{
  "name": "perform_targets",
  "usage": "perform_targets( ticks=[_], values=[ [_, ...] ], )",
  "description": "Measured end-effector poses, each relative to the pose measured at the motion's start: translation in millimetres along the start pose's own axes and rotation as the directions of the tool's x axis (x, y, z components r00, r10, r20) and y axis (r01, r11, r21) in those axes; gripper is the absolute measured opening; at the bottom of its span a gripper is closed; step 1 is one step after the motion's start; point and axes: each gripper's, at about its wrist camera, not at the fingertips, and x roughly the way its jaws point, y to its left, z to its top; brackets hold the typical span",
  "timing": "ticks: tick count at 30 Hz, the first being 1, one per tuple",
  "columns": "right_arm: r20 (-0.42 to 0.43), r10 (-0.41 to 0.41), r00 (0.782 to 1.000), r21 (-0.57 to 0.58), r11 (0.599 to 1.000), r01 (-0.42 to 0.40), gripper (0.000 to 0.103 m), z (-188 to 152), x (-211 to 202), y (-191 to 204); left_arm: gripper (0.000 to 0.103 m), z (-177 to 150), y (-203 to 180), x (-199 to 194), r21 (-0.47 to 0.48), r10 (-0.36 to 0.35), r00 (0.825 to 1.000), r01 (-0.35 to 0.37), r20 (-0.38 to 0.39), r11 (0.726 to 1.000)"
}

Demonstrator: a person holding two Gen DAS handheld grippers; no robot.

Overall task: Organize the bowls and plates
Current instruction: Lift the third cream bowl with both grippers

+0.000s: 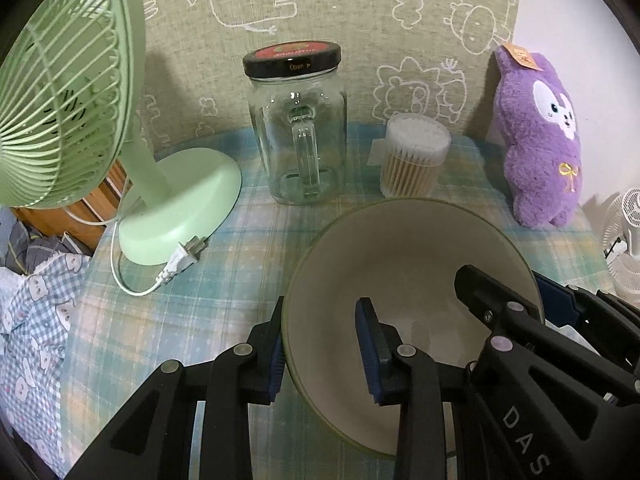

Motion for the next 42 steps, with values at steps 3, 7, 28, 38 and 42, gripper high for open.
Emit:
perform_targets(
  ticks=[3,7,28,38,42],
  values=[
    [0.000,-0.006,1.000,0.004,1.000,0.006,0.036,-5,-9,1,0.031,-5,1,-8,-0.005,-0.009,1.000,0.009,-0.002,1.000],
    [-0.002,-0.013,1.000,0.010,1.000,0.013,0.036,-13,-23,4,0.031,-14,3,-21,-0.010,-0.020,1.000,0.020,-0.003,1.000],
    [0.071,-0.046,0.996,0.057,0.998,0.042,0.036,-59,-133,28,0.031,-48,21,-126,0.023,-0.066,0.996,0.064,0.063,0.998],
    [0.099,-0.072,0.993,0.075,0.995,0.064,0.036,-88,-186,41,0.031,-74,29,-175,0.046,-0.094,0.991,0.090,0.093,0.995],
    [0.107,-0.084,0.991,0.090,0.993,0.074,0.036,-105,-203,43,0.031,-88,29,-190,0.069,-0.103,0.989,0.096,0.104,0.993]
  ],
)
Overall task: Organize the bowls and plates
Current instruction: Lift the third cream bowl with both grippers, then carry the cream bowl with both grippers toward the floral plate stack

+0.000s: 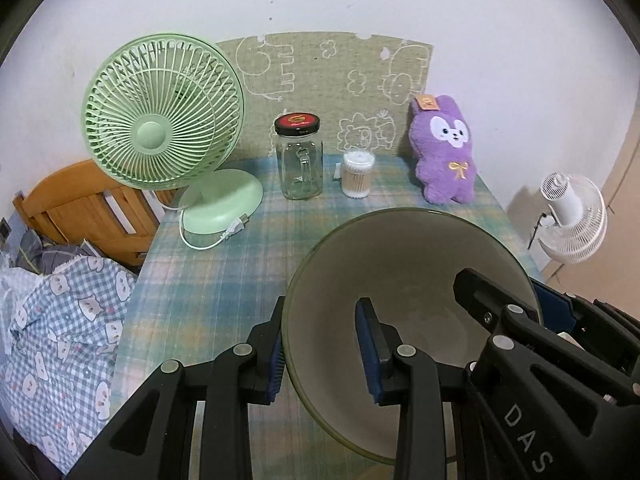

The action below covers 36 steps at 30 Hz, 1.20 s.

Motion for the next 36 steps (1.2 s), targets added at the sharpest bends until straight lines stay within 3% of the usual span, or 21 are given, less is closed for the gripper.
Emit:
perform_targets(
  ticks=[19,36],
  values=[
    [-0.051,-0.074,0.996,0.063,0.995,0.078,0.036,-96,-34,-10,0.031,-82,-10,-25,0.068,-0.071,0.995,0.076,-0.065,0.995],
    [-0.113,-0.080,0.990,0.091,0.992,0.091,0.036,-130,-25,-10,0.031,-118,-5,-18,0.080,-0.078,0.989,0.089,-0.129,0.993]
  ],
)
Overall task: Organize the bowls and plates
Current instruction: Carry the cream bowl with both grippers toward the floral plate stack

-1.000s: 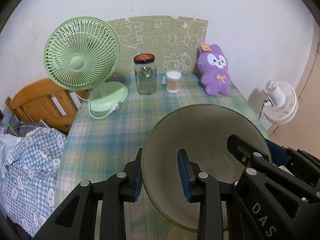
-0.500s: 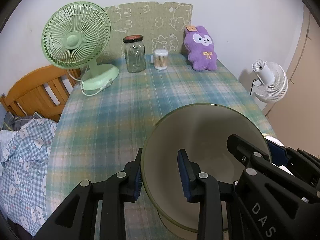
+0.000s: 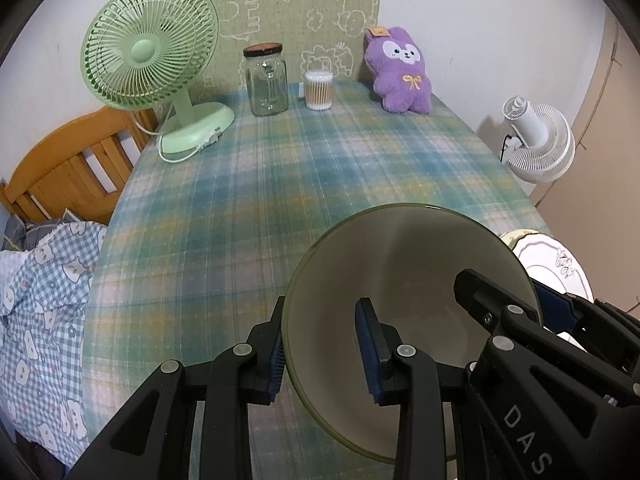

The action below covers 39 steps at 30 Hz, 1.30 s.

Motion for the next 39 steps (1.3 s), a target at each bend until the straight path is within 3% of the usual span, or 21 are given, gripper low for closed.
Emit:
perform_targets(
  ticks=[25,39],
  values=[
    [-0.040,-0.072,0.997,-0.019,0.997,0.071,0.036,-13,9,-3,0.031,-14,-5,18,-0.021,-0.067,0.994,0.066,-0.084,0.998],
    [-0.072,-0.068,0.995,-0.029,0.997,0.066,0.036,-9,6,-4,0.034,-12,-3,13,-0.012,-0.054,0.996,0.053,-0.075,0.999]
  ],
)
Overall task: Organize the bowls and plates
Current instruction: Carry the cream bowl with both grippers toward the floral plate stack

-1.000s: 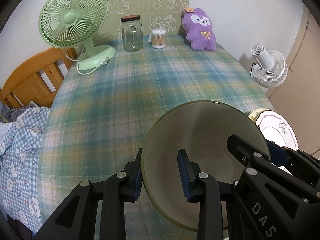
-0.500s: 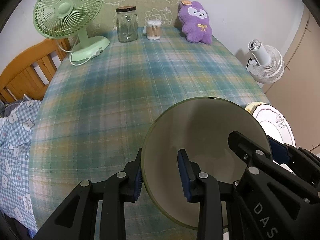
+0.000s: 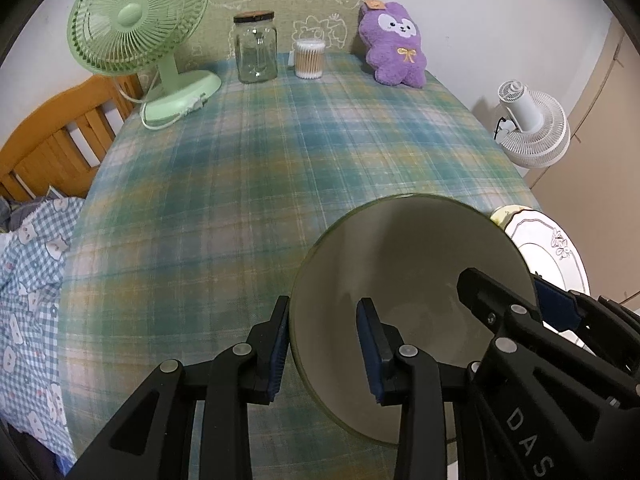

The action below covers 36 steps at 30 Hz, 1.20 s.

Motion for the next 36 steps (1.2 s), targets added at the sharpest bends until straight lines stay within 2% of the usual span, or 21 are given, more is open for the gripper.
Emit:
perform_targets(
  ticks=[5,7,11,12,14,17,19,26,36],
  values=[
    [0.023,-0.010,1.000,-0.014,1.000,0.011,0.036,6,-11,1,0.045,7,-2,-12,0.017,0.006,1.000,-0.006,0.017,1.000],
    [0.030,-0.004,1.000,-0.024,1.000,0.005,0.036,9,-15,2,0.059,11,-3,-17,0.015,0.003,1.000,-0.004,0.026,1.000],
    [0.039,0.009,0.999,-0.046,0.999,-0.007,0.038,15,-23,5,0.068,15,-3,-25,0.006,0.007,0.999,-0.007,0.038,1.000],
    [0.037,0.012,0.999,-0.046,0.999,-0.010,0.041,16,-23,5,0.072,16,-2,-26,0.005,0.006,0.999,-0.006,0.037,1.000],
    [0.047,0.008,0.999,-0.038,0.999,-0.006,0.060,18,-25,3,0.075,18,-3,-28,0.000,0.012,0.999,-0.012,0.041,1.000],
    [0.052,0.008,0.999,-0.024,1.000,-0.007,0.068,21,-24,-1,0.080,20,-1,-28,-0.002,0.024,0.998,-0.024,0.051,1.000],
    [0.035,0.030,0.999,-0.010,1.000,-0.030,0.068,23,-20,-5,0.085,22,0,-24,-0.010,0.029,0.998,-0.029,0.047,1.000],
    [-0.050,0.083,0.995,0.028,0.996,-0.082,0.068,25,4,-12,0.085,21,0,-7,-0.011,0.038,0.999,-0.038,0.017,0.999],
    [-0.124,0.109,0.986,0.032,0.994,-0.106,0.068,26,40,-12,0.085,18,8,17,-0.035,0.076,0.996,-0.078,-0.045,0.996]
  ],
)
